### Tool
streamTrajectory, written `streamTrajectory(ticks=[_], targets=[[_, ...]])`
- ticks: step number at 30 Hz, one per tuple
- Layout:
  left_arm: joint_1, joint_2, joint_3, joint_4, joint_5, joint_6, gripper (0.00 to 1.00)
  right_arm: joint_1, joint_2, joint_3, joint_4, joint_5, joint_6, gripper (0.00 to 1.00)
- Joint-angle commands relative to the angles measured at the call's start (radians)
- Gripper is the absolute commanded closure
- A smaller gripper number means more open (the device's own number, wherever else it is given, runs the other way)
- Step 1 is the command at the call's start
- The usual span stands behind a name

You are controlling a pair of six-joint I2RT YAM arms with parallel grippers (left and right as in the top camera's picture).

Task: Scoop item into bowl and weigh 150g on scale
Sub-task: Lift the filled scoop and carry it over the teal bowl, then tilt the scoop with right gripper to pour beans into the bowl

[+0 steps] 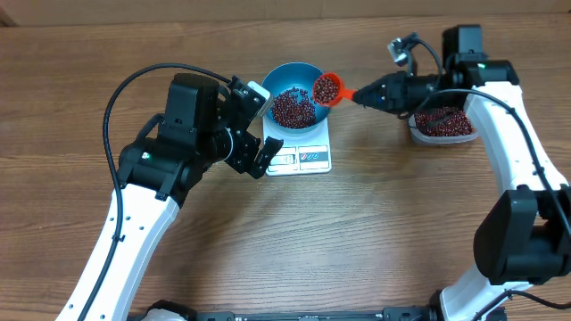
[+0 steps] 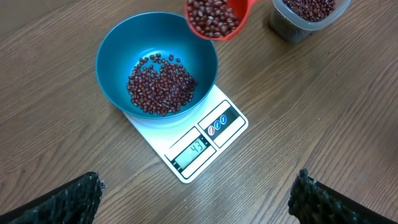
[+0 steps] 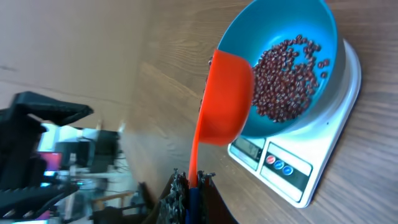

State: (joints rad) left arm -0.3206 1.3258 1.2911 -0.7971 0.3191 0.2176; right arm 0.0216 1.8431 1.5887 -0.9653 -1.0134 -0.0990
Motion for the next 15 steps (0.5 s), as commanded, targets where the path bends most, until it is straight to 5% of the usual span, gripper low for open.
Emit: streamTrajectory(ticks=[1,15], targets=[[-0.001,-0.011,0.013,0.000,0.014,0.022,0.00,0.045,-0.014,0.071,0.006,0.103,0.040,0.96],[0.000,-0.011,0.013,0.000,0.014,0.022,0.00,0.238,-0.014,0.147,0.015,0.546,0.104,0.97]])
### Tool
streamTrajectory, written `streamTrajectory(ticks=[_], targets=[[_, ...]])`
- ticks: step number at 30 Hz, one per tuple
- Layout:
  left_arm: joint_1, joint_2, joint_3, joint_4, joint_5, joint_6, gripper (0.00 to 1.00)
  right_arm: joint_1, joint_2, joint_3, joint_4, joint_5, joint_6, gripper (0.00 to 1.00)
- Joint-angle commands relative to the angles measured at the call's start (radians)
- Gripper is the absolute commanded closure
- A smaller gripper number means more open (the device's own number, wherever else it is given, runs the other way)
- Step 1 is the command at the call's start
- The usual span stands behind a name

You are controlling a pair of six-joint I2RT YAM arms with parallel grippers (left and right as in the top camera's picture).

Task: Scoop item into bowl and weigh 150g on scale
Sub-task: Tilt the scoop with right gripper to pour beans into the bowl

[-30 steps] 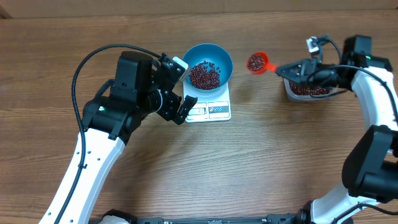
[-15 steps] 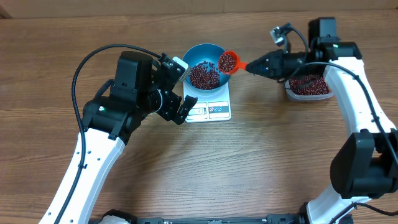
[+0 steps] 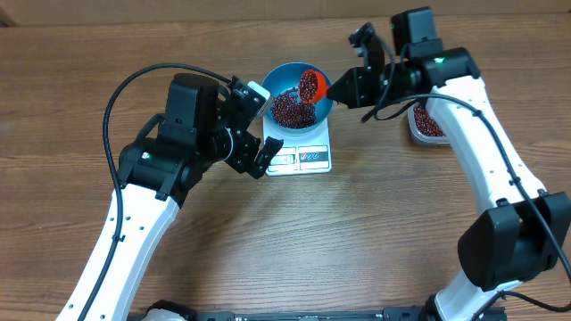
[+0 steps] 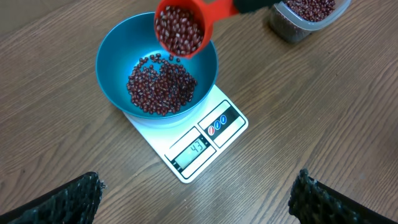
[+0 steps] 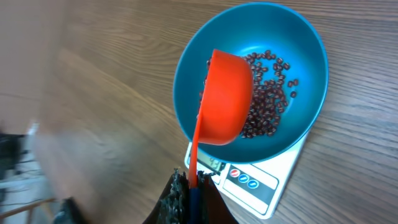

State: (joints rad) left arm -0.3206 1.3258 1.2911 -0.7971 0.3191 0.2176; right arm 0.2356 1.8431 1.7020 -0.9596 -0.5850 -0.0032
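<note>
A blue bowl (image 3: 287,85) holding a layer of red beans (image 4: 160,87) rests on the white scale (image 3: 303,156), whose display (image 4: 198,148) reads 43. My right gripper (image 5: 193,186) is shut on the handle of an orange scoop (image 5: 227,99); the scoop (image 4: 180,28) is full of beans and tilted over the bowl's right half. My left gripper (image 4: 198,196) stays open, low over the wood in front of the scale, with nothing between its fingers (image 4: 68,199).
A clear tub of red beans (image 3: 426,125) stands right of the scale, partly hidden by my right arm (image 3: 464,116). The same tub (image 4: 308,14) shows at the left wrist view's top right. Bare wooden table (image 3: 357,241) surrounds the scale.
My right gripper has carried the loaded scoop leftward from the bowl's right rim to a spot over the bowl and tipped it more. The left gripper and the scale reading of 43 are unchanged.
</note>
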Motion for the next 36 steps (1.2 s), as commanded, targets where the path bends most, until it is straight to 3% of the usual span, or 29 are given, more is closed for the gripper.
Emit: streamTrajectory(ticks=[1,36], targets=[[0.000,-0.011,0.013,0.000,0.014,0.022,0.00,0.032,-0.014,0.034,0.012,0.137,0.008,0.96],[0.000,-0.011,0.013,0.000,0.014,0.022,0.00,0.083,-0.014,0.034,0.069,0.192,0.030,0.96]])
